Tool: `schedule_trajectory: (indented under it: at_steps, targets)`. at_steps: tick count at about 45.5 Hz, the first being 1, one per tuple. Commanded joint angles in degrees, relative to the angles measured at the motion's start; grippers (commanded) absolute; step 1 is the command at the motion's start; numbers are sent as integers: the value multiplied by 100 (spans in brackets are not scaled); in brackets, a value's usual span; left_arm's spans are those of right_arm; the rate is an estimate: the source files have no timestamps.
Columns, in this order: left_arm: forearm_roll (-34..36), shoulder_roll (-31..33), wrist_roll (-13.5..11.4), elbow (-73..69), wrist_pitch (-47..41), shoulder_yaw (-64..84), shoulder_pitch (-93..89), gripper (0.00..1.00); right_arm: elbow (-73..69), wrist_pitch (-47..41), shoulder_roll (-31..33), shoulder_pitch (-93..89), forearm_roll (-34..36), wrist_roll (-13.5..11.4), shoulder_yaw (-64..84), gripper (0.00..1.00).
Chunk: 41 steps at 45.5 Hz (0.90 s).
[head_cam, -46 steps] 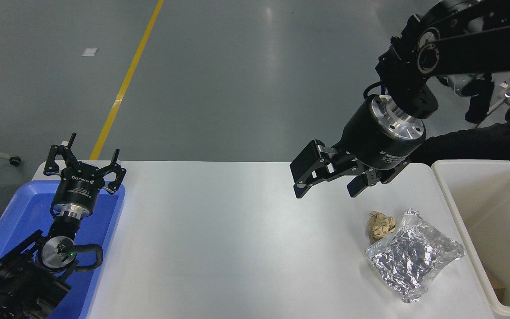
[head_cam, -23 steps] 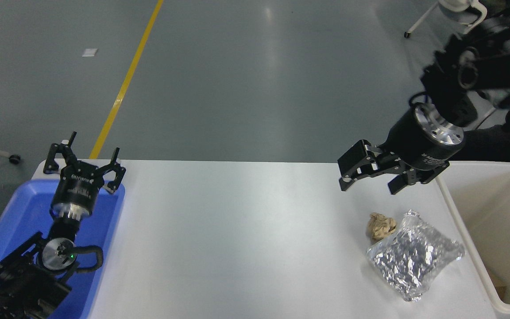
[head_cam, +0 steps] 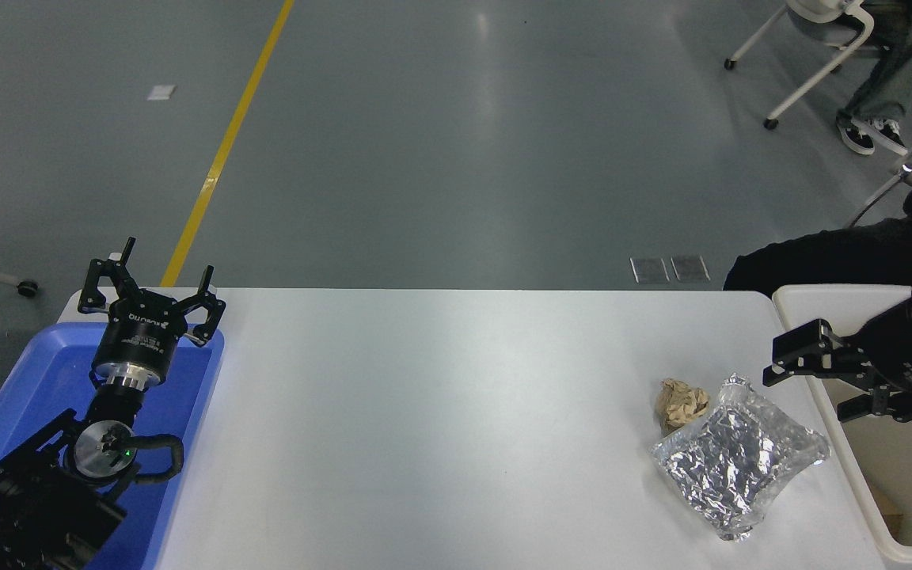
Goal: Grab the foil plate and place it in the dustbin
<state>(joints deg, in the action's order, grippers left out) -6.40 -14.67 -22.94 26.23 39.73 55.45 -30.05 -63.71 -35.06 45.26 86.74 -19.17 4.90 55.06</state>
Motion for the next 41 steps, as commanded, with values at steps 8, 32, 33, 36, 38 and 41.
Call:
schedule_trajectory:
  at_steps: [8,32,33,36,38,41]
  targets:
    - [7,-1,9,-3,8,-17,-10,100,1053,403,-254,-1915,-70,-85,-1120,100]
    - [7,-1,18,5,8,-17,-10,100,2556,720,-1626,-3357,-43,-120,-1665,98]
    - [7,-1,18,5,8,-17,-10,100,2591,755,-1626,-3383,-43,-120,-1648,95]
    - [7,-1,18,-3,8,-17,-10,100,2627,825,-1608,-3401,-96,-103,-1639,62]
    - [7,-1,18,5,8,-17,-10,100,2627,825,-1582,-3401,-105,-103,-1630,34]
    - [7,-1,18,5,8,-17,-10,100,2618,817,-1555,-3401,-113,-103,-1621,16]
